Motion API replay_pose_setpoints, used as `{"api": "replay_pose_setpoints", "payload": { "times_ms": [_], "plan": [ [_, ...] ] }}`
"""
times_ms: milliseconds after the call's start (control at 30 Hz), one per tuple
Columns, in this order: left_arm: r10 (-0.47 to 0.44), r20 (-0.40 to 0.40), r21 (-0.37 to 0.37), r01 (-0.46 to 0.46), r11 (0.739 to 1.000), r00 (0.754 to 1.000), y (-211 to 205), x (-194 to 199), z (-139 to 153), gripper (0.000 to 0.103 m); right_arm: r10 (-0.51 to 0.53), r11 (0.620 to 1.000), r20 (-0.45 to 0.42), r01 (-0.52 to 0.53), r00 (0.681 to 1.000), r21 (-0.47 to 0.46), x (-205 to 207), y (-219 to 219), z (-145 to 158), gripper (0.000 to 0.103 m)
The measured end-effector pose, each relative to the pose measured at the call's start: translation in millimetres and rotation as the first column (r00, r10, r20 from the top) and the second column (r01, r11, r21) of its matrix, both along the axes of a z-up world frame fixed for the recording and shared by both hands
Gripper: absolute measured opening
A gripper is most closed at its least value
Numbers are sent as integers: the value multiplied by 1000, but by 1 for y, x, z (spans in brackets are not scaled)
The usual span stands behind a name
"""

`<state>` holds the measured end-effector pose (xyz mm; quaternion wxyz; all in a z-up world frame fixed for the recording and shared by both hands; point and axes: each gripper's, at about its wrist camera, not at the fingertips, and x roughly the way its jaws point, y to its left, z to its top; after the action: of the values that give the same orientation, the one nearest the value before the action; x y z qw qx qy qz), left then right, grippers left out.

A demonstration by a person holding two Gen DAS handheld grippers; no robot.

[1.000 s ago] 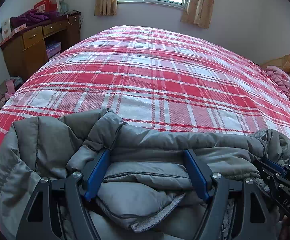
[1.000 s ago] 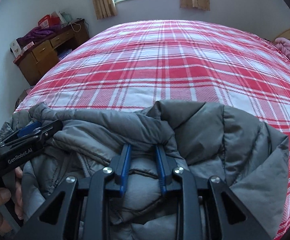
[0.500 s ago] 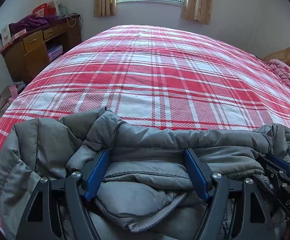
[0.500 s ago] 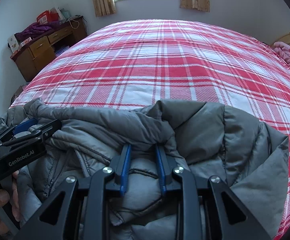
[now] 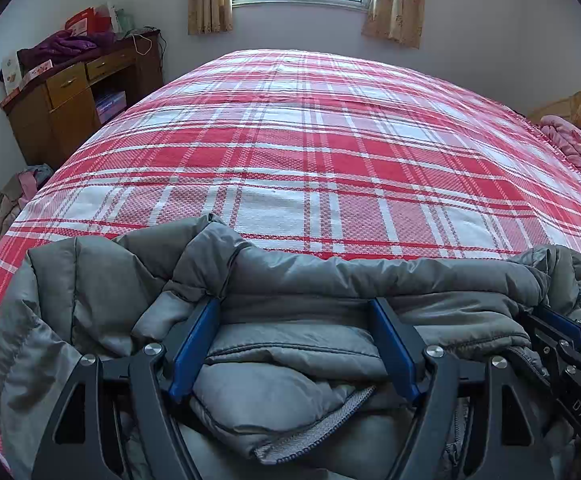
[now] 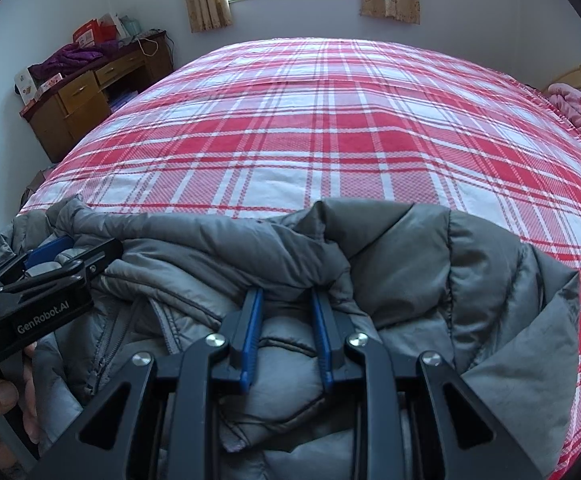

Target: Fold large clothes

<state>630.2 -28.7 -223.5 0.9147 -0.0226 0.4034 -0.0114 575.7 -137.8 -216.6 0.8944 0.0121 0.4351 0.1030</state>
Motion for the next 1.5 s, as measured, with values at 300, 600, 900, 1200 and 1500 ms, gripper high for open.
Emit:
{"api": "replay_pose_setpoints", "payload": {
  "times_ms": [300,600,900,1200,1500],
  "plan": [
    [-21,-13,77,22,997,1000,-8,1,8,78,1,1000,-2,-1,1000,-16,1,2,0,27],
    [-89,17,96,87,992,996,60,-139,64,80,-19,1000,37,19,999,6,-80,-58,55,80],
    [-51,-78,64,56,996,996,138,-331,25,80,-38,998,-72,42,997,45,-260,-128,29,80],
    [7,-113,10,-6,1000,994,162,-412,-2,80,-76,995,-96,81,993,54,-380,-142,13,80],
    [0,-114,-47,-5,999,993,168,-452,-17,80,-84,995,-63,87,995,56,-443,-134,8,73]
  ]
}}
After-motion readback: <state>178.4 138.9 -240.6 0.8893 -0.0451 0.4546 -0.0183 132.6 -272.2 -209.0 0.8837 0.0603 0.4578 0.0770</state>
